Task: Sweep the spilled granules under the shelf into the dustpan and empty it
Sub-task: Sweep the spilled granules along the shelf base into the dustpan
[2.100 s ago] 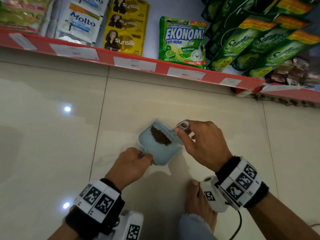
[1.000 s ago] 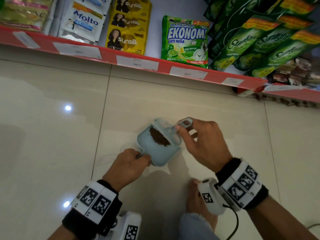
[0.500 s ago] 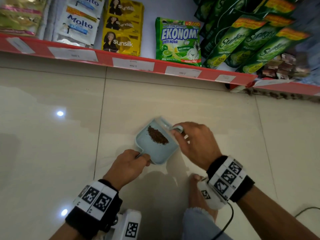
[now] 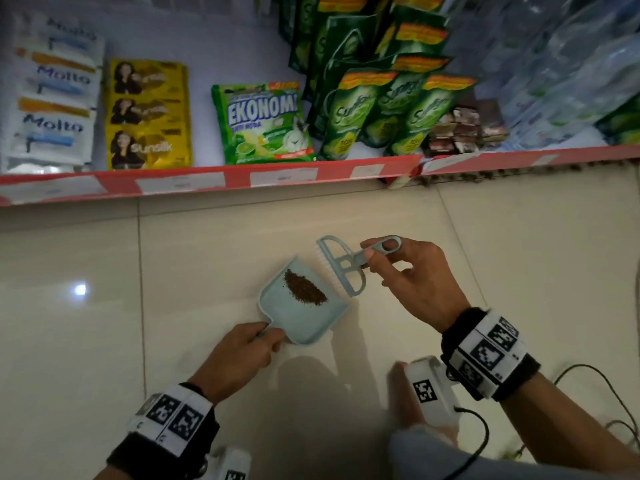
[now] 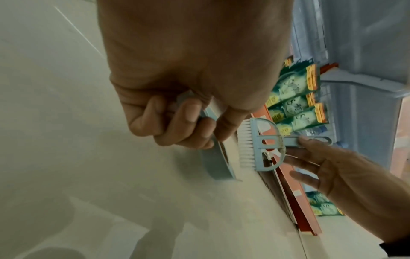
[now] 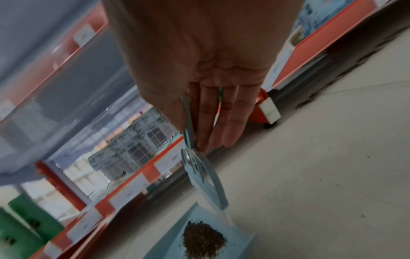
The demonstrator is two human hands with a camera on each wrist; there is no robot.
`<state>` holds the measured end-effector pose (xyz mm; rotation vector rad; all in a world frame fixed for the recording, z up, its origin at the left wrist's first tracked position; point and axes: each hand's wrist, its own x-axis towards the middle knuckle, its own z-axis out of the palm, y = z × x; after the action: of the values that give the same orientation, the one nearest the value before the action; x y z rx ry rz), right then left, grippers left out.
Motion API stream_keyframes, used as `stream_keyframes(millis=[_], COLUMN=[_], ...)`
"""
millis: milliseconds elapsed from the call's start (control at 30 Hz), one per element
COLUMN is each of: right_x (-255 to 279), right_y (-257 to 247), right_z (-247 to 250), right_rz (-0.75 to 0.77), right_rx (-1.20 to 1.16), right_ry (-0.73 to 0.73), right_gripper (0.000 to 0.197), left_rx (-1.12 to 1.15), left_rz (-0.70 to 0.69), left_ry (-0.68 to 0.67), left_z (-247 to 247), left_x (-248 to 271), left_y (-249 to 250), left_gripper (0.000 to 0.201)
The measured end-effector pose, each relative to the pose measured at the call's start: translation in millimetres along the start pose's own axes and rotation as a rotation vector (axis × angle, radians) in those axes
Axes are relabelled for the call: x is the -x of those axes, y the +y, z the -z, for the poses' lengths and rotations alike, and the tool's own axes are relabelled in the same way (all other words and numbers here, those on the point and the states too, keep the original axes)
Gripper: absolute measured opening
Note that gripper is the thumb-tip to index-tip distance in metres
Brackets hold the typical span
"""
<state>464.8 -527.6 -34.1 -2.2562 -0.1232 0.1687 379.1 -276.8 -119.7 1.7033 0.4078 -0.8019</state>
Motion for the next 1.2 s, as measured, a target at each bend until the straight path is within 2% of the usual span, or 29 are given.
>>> stream_keyframes(millis=[233,367,567,733,833,1000,1100,1200], right_x=[-17.0,-39.5,-54.7,-67.5,-79.2,-122.7,-130.0,-124.4], right_y=[24.4,43.8,73.1,95.5,97.2,89.8,85.4,81.2], right_z=[55.3,98.8,165.0,189.8,198.4,213.2,222.8,231.2], right_rz=[0.006,0.142,0.268,0.192,0.163,0.145,0.152,0.108], right_rx=[-0.075,0.014,0.139,0.226,0.262,0.561,0.843,0.962], right_ry=[0.046,0.051,-0.006,-0.017,-0.025,-0.202,-0.180,-0.154], right_gripper=[0.026,0.025,0.013,0.013,0.011,0.009,0.017,0.020], left_rx=[0.042,-0.006,-0.007,-0.003,-0.027,-0.089,-0.105,-0.108], left_rz=[-0.046,-0.082,-0.001,0.010,0.005,0.001,-0.041,-0.061], left_ry=[-0.018,0.006,0.020,0.011,-0.053,-0.139,-0.189,-0.235], left_z=[-32.9,-51.9,-80.7,-100.3,-108.3,-125.4,-137.9,-149.7], left_x=[-23.8,-37.9,-55.1,-76.7,-85.4,-124.2,-143.2,-153.6], left_y=[55.9,87.3,125.9,144.3,151.8,175.0,186.3,193.4], left_gripper=[0.032,0.035,0.038,0.042,0.045,0.037,0.035,0.036])
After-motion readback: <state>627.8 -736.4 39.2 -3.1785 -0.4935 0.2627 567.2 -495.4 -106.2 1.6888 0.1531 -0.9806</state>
